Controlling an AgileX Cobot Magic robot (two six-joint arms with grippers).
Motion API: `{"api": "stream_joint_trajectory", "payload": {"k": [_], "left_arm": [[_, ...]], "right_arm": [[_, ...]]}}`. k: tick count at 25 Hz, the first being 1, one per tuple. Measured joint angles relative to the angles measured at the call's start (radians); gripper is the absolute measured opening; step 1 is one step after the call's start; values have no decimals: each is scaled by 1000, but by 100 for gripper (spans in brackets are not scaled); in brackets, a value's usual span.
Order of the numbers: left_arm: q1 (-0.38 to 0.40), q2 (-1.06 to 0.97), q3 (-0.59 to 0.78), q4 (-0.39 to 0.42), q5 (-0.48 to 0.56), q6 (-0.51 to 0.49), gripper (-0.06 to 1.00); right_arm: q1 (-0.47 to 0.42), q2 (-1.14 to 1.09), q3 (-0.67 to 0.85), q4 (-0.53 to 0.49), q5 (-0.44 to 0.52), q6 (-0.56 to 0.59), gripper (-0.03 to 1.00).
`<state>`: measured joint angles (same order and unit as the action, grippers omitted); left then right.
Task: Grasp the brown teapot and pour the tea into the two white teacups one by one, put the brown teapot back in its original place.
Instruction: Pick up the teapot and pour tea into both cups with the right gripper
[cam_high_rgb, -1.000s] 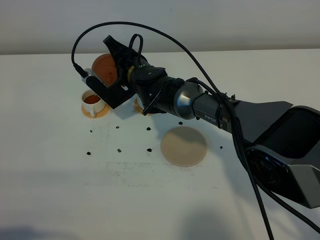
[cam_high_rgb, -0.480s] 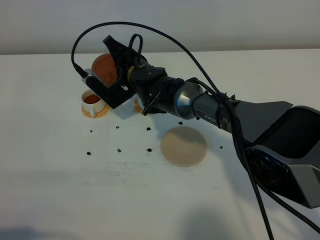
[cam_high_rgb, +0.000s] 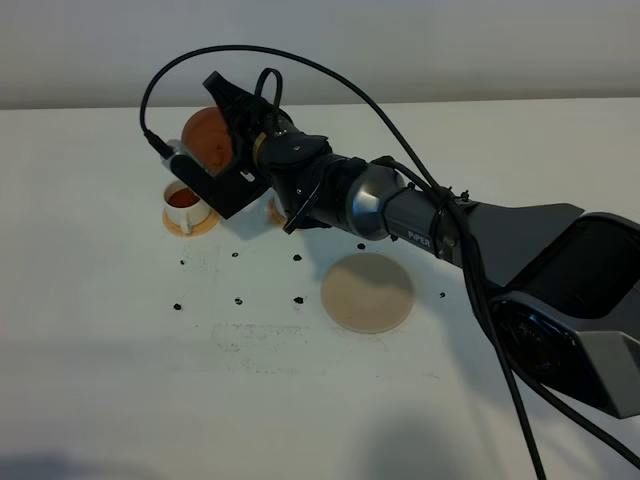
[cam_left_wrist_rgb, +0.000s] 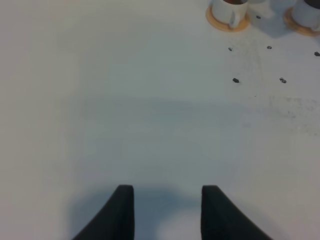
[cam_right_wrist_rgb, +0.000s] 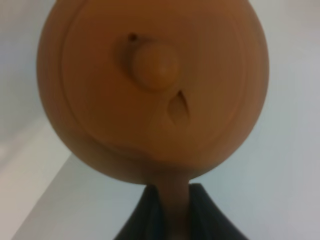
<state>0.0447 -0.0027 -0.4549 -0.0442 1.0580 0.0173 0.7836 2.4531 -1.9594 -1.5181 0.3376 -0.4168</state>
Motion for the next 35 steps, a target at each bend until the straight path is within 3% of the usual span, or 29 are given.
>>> {"api": "stream_joint_trajectory", "payload": {"k": [35], "left_arm": [[0,0,0,0,0,-1,31]], "right_arm": [[3,0,0,-107,-19,1,11]]}}
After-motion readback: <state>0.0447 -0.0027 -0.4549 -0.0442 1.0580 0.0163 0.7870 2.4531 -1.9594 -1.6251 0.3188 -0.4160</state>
